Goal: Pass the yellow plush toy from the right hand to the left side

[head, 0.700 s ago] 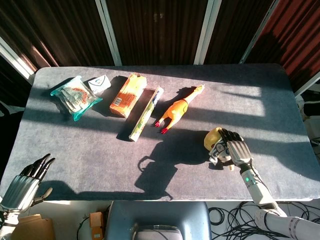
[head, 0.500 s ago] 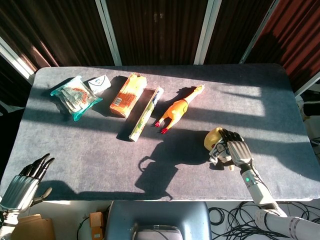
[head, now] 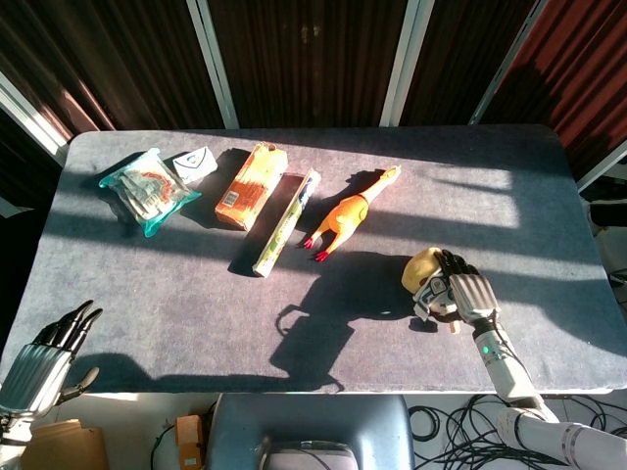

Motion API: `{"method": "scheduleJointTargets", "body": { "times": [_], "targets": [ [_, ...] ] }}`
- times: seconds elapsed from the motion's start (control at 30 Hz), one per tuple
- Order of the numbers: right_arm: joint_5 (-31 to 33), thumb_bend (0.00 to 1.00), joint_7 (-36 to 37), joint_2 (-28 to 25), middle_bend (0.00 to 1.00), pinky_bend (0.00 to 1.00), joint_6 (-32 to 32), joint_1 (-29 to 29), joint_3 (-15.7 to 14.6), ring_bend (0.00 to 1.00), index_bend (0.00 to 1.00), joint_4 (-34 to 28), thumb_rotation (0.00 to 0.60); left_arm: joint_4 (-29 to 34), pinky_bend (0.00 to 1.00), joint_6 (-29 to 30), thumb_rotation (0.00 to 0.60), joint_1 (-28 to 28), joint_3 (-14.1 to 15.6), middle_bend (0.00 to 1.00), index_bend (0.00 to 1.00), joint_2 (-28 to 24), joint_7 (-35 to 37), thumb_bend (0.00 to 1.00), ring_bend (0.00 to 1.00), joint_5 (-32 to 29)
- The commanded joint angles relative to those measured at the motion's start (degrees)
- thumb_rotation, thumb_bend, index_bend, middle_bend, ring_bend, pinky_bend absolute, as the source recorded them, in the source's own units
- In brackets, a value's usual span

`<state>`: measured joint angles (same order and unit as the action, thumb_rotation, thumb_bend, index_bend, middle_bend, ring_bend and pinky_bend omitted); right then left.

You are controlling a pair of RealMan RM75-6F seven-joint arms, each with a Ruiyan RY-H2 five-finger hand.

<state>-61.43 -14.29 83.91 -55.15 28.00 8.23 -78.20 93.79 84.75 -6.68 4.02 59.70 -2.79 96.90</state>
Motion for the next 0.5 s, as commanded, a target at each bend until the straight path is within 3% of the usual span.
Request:
{"method": "scheduleJointTargets", "body": {
  "times": [0.03, 0.13, 0.27, 0.33, 0.5],
  "targets": [
    [0.39, 0.06, -1.05, 2.28, 0.16, 0.45, -1.51, 0.3, 0.62, 0.28, 0.14, 2.98, 0.6, 0.06, 0.26, 0.22, 0.6, 0.13, -0.03, 0.0, 0.08, -0.15, 0.31, 0.29, 0.12, -0.04],
    [0.69, 0.14, 2.02, 5.66, 0.38, 0.65, -1.93, 0.83, 2.36, 0.51, 0.49, 7.73, 0.6, 0.13, 0.26, 0.21, 0.6, 0.13, 0.13, 0.0, 0.08, -0.48, 1.12, 0.29, 0.12, 0.17],
    [-2.08, 0.29, 7.86, 9.42, 0.55, 0.82, -4.04, 1.25, 3.78, 0.68, 0.79, 13.56, 0.6, 0.03, 0.26, 0.54, 0.6, 0.22, -0.02, 0.0, 0.08, -0.74, 1.77, 0.29, 0.12, 0.06],
    [-5.0, 0.3, 12.48, 10.69, 0.57, 0.83, -6.09, 1.04, 3.93, 0.69, 0.86, 14.8, 0.6, 0.06, 0.26, 0.65, 0.6, 0.31, -0.14, 0.0, 0.08, -0.83, 2.18, 0.29, 0.12, -0.22],
    [-13.55, 0.3, 23.11, 11.08, 0.57, 0.84, -10.6, 1.14, 2.87, 0.69, 0.88, 12.77, 0.6, 0.2, 0.26, 0.68, 0.6, 0.38, -0.41, 0.0, 0.08, -0.92, 2.3, 0.29, 0.12, -0.73]
  ]
}}
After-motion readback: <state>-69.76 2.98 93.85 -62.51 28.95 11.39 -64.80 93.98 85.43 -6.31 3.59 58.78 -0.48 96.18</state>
